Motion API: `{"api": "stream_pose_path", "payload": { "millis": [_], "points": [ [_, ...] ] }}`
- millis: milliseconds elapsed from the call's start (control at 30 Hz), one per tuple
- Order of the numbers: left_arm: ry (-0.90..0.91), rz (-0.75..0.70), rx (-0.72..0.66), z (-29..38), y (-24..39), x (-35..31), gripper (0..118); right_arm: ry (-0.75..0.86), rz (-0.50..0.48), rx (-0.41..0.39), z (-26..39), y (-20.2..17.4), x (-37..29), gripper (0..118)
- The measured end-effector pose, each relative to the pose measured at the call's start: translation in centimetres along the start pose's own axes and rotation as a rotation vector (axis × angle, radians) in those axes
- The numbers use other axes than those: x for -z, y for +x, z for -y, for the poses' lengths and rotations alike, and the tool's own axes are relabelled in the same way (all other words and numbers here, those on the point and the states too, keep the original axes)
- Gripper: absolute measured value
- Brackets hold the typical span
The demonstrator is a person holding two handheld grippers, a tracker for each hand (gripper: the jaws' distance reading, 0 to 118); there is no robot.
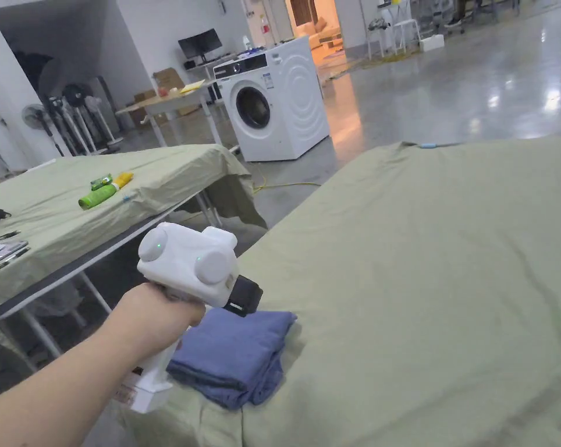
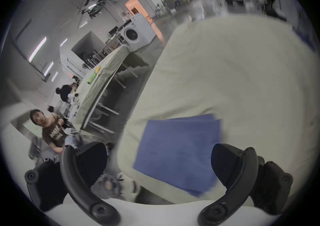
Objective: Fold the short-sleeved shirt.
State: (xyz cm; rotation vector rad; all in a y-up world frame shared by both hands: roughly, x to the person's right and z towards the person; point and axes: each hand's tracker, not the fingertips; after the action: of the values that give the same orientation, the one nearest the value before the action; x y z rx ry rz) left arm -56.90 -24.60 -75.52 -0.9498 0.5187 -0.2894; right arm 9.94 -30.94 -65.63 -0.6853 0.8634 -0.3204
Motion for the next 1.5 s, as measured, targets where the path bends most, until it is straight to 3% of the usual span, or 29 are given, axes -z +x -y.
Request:
{"api": "stream_pose_path", "payload": {
  "millis": [33,67,100,133,167,200,300,400,533,633,733,867,1000,1133,1167,1200,1233,1267,1300,1333,1367,1500],
  "points": [
    [0.059,0.024,-0.042,0.7,0.8,-2.4,116,0.017,-0.002,-0.006,0.1,0.0,-1.0,3],
    [0.128,0.099,-0.065,1.7,2.2,-5.6,99,0.040,0.012,-0.028,-0.1,-0.6,-1.7,3],
    [0.180,0.188,-0.057,2.8,3.7,-8.8,74,0.057,0.050,-0.067,-0.3,-1.4,-2.3,3],
    [0.244,0.225,-0.067,3.4,4.6,-11.2,33,0.068,0.076,-0.108,-0.5,-2.1,-2.9,3],
    [0.327,0.235,-0.095,5.0,6.3,-14.5,5,0.093,0.105,-0.154,-0.2,-1.7,-4.6,3],
    [0.427,0.253,-0.149,6.8,8.2,-17.7,0,0.118,0.133,-0.180,-0.4,-2.4,-5.5,3],
    [0.687,0.322,-0.369,11.6,13.6,-26.2,0,0.226,0.196,-0.219,-0.4,-3.6,-8.1,3],
    [0.792,0.409,-0.497,14.6,17.7,-30.2,0,0.309,0.372,-0.291,-0.8,-4.8,-10.4,3],
    [0.832,0.490,-0.364,14.3,23.8,-31.9,0,0.393,0.657,-0.439,-0.3,-6.7,-13.1,3],
    [0.806,0.517,-0.331,14.3,27.3,-33.1,0,0.475,0.829,-0.468,0.8,-6.3,-14.1,3],
    [0.837,0.549,-0.303,14.6,29.7,-34.8,0,0.491,0.856,-0.429,1.4,-6.3,-14.6,3],
    [0.920,0.469,-0.152,15.2,31.7,-36.8,0,0.515,0.926,-0.437,2.3,-6.5,-15.4,3],
    [0.910,0.540,-0.202,15.9,31.2,-38.0,0,0.512,0.950,-0.417,2.5,-6.7,-15.9,3],
    [0.947,0.503,-0.234,16.8,30.2,-38.8,2,0.513,0.968,-0.427,3.0,-7.3,-15.9,3],
    [0.955,0.498,-0.234,17.0,29.9,-39.0,16,0.520,0.993,-0.447,3.2,-7.4,-15.9,7],
    [0.969,0.488,-0.242,17.4,29.7,-39.3,41,0.531,1.009,-0.452,3.4,-7.6,-16.0,22],
    [0.977,0.482,-0.254,17.5,29.5,-39.4,97,0.540,1.011,-0.450,3.5,-7.9,-16.0,52],
    [0.975,0.487,-0.265,17.5,29.2,-39.3,118,0.545,1.005,-0.443,3.5,-7.9,-16.2,84],
    [0.951,0.498,-0.281,17.4,29.1,-39.2,118,0.546,1.000,-0.429,3.4,-7.8,-16.3,108],
    [0.923,0.506,-0.297,17.3,29.1,-39.1,118,0.538,0.985,-0.409,3.4,-7.7,-16.4,118],
    [0.997,0.554,-0.356,17.0,28.8,-39.1,118,0.528,0.985,-0.398,3.3,-7.7,-16.4,118],
    [0.976,0.521,-0.341,17.7,28.5,-39.3,118,0.592,1.019,-0.435,4.3,-7.9,-16.7,118]
  ]
}}
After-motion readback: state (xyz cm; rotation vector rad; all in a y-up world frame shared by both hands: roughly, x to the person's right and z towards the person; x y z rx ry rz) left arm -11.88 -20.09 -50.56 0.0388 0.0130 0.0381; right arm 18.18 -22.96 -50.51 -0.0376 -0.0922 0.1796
